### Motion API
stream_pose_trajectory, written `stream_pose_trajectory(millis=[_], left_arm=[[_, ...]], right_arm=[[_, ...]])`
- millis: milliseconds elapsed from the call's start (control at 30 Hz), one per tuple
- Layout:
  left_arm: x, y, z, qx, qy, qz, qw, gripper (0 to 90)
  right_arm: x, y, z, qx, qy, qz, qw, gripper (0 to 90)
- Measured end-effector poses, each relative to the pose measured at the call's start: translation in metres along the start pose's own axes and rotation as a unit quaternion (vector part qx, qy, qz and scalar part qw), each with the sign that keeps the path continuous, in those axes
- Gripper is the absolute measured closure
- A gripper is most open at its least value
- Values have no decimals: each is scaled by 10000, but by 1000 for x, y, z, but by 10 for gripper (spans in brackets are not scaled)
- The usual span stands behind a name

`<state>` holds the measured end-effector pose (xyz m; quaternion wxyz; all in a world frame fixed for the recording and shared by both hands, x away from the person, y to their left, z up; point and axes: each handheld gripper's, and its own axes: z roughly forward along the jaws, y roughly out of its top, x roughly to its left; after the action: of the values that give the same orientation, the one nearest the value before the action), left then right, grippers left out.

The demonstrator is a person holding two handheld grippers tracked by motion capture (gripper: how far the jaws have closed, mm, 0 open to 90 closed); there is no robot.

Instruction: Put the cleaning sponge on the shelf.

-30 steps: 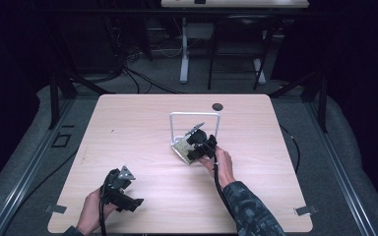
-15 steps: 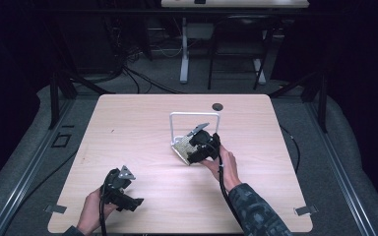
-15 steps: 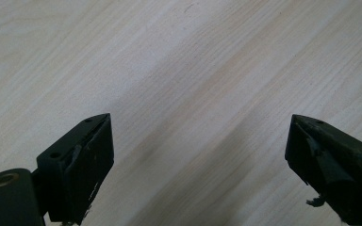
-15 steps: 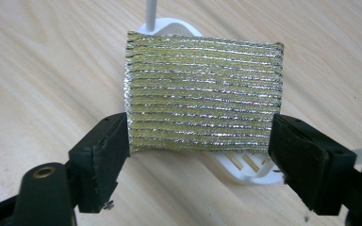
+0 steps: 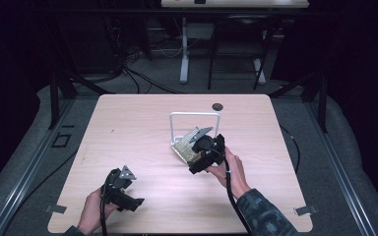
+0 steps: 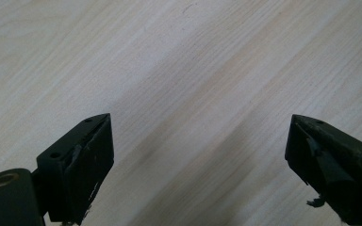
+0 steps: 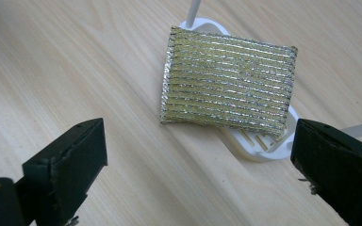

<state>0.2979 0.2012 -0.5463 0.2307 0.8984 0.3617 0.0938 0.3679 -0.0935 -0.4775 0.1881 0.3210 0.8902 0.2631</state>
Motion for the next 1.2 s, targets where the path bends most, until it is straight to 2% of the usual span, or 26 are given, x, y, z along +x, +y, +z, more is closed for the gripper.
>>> stream_pose_trajectory(millis=[233, 567, 733, 933, 1100, 1200], left_arm=[[1, 0, -1, -17, 6, 7, 10000, 86], [0, 0, -1, -7, -11, 15, 10000, 86], [-1, 0, -1, -4, 13, 28, 10000, 86], [-1, 0, -1, -1, 15, 29, 10000, 86], [-1, 0, 0, -2, -5, 21, 10000, 86], [-1, 1, 0, 4, -33, 46, 10000, 86]], right_arm=[[1, -8, -16, -76, 38, 7, 10000, 15], [-2, -25, -37, -117, 126, 164, 9997, 16], [-6, -35, -47, -158, 76, 192, 9997, 19], [-14, -58, -66, -220, -34, 360, 9991, 51], [-20, -75, -75, -200, -140, 472, 9986, 54], [-25, -94, -79, -124, -233, 613, 9978, 56]])
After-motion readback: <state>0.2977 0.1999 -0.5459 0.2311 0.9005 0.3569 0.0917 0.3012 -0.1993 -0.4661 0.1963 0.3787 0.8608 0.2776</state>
